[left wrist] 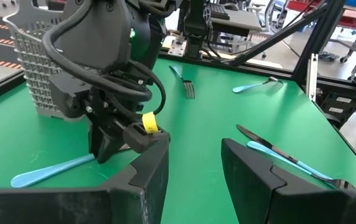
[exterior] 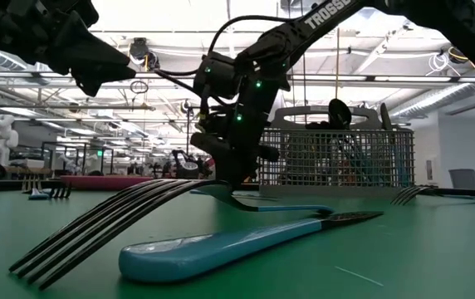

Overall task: Sort silverware
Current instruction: Put the top black knife into the cutlery rack with the other black knife

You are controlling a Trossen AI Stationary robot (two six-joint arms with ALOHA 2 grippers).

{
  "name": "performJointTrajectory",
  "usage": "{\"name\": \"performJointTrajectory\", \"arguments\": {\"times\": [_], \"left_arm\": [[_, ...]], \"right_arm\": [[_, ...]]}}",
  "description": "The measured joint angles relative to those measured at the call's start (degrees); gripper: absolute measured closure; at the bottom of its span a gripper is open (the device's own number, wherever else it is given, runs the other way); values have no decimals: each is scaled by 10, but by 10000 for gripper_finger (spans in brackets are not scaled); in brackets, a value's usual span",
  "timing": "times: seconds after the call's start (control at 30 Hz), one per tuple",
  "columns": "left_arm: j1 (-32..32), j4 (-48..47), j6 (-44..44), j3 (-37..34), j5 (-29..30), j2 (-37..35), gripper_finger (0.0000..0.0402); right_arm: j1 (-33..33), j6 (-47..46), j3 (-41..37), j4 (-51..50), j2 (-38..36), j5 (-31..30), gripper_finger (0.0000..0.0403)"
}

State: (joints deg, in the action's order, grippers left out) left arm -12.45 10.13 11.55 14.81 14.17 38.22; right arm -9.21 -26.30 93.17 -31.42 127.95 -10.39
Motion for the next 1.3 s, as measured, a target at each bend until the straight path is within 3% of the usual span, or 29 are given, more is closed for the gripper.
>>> {"name": "performJointTrajectory", "arguments": {"times": [0.37,1.3], "left_arm": [[0,0,0,0,-2,0,252],[0,-2,0,7,-18,0,252]], "right_arm": [[1,-1,2,-14,16,12,395],[17,9,0,13,-96,2,401]]}}
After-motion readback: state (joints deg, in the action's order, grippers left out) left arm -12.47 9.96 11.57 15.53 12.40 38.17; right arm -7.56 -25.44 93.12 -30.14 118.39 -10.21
